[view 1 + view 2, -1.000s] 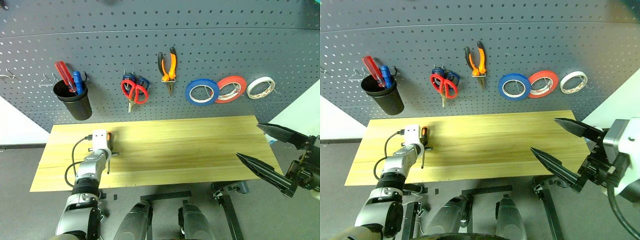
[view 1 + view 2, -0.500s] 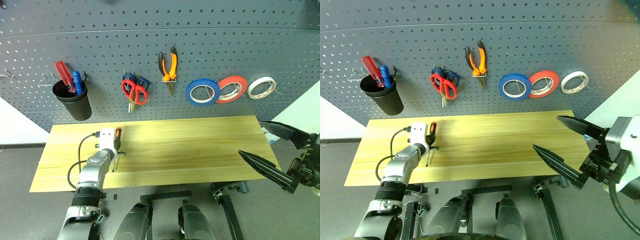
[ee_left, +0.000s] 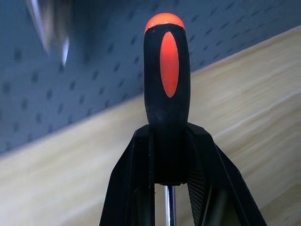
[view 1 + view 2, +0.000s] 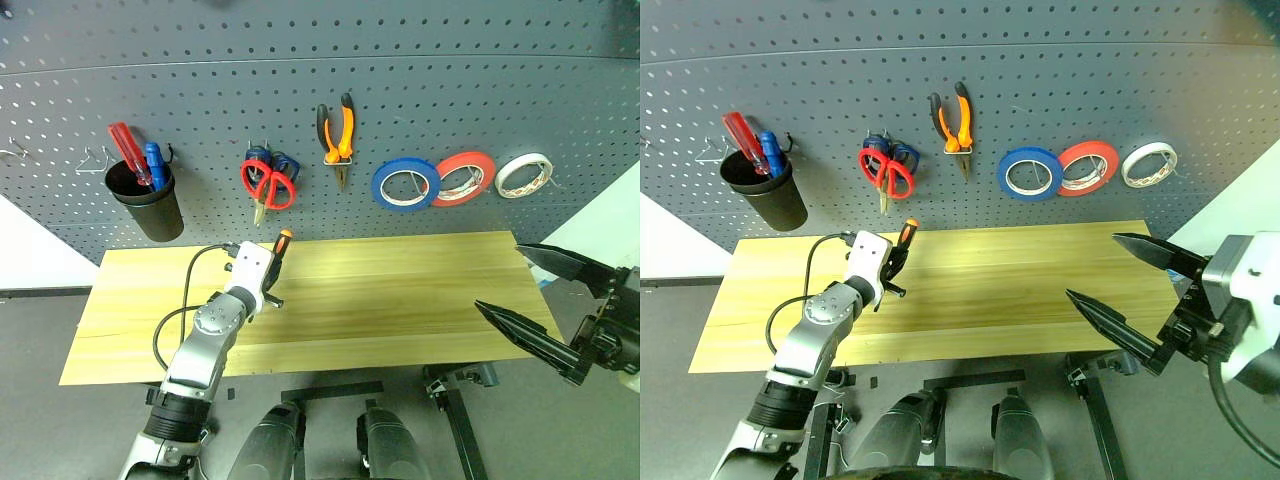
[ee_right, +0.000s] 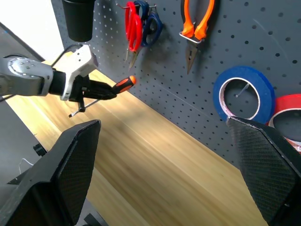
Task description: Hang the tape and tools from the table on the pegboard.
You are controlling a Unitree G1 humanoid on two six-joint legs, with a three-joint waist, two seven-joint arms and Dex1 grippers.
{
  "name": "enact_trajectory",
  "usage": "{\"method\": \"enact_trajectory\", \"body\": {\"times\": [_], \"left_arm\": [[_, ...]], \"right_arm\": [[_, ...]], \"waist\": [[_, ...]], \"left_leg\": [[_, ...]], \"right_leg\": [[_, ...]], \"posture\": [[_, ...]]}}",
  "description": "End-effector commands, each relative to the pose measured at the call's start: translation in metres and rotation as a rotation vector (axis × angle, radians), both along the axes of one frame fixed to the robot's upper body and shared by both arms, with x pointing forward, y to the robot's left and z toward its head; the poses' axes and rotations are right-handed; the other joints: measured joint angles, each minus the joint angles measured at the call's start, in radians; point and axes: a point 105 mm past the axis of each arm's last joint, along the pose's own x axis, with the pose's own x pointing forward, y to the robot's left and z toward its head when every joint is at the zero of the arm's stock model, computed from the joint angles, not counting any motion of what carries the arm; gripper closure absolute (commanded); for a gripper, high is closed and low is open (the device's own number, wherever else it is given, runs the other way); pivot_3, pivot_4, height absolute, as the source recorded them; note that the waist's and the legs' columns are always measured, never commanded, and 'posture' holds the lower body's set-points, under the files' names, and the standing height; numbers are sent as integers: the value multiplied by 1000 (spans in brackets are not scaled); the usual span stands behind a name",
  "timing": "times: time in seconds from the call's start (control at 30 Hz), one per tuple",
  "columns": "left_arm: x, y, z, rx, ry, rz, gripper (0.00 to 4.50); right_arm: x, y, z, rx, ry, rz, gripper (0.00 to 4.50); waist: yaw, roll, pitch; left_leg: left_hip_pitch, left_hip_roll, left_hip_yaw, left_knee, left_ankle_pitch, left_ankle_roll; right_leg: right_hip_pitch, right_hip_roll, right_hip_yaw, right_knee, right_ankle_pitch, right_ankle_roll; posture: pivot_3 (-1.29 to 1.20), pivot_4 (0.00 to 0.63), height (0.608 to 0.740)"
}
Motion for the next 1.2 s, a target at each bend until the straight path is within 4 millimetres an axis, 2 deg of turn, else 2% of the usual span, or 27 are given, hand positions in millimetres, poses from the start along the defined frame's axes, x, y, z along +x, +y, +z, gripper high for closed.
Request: {"method": "enact_trajectory", "body": {"times": [0.03,0.17,0.3,0.47,0.53,0.7,0.83,0.97,1.2], "left_arm": [[-10,-12,17,35,-121,-92,3987],[-17,-22,18,55,-164,-167,3987],[-23,-35,31,58,-268,-249,3987],[-23,-32,79,8,-526,-220,3987],[-23,-26,113,-23,-697,-193,3987],[-25,-16,175,-56,-978,-144,3987],[-23,-8,205,-72,-1087,-95,3987],[-18,5,221,-58,-1141,-40,3987],[-18,15,233,-9,-1197,-11,3987]], "right_arm": [[0,-1,3,-2,-25,0,0],[1,0,3,-1,-30,3,0],[2,0,3,-2,-33,3,0],[2,-1,1,-4,-30,-5,0],[2,-1,0,-5,-27,-7,0],[3,-3,0,-9,-25,-10,0],[4,-3,-1,-13,-20,-6,0],[5,-4,-2,-17,-15,-3,0],[6,-5,-3,-22,-7,2,0]], "waist": [[1,0,0],[2,1,0],[1,1,-1],[1,1,-1],[1,1,-1],[1,1,-1],[0,1,-1],[-2,1,-1],[-1,1,-1]], "left_leg": [[0,0,0,0,0,0],[0,0,0,0,0,0],[0,0,0,0,0,0],[0,0,0,1,0,0],[0,0,0,1,0,0],[0,0,0,2,0,0],[0,0,1,2,1,-1],[1,0,1,2,1,-2],[1,0,1,3,2,-4]], "right_leg": [[0,0,0,0,0,0],[0,0,0,0,0,0],[0,0,0,0,0,0],[0,0,0,0,0,0],[1,0,0,0,1,1],[2,1,-1,0,1,1],[2,1,-1,0,2,2],[2,1,-1,0,2,2],[2,1,-1,1,2,2]], "posture": [[-98,173,740],[-96,170,740],[-97,170,740],[-98,173,740],[-98,177,740],[-96,177,740],[-94,178,740],[-92,183,740],[-88,188,740]]}}
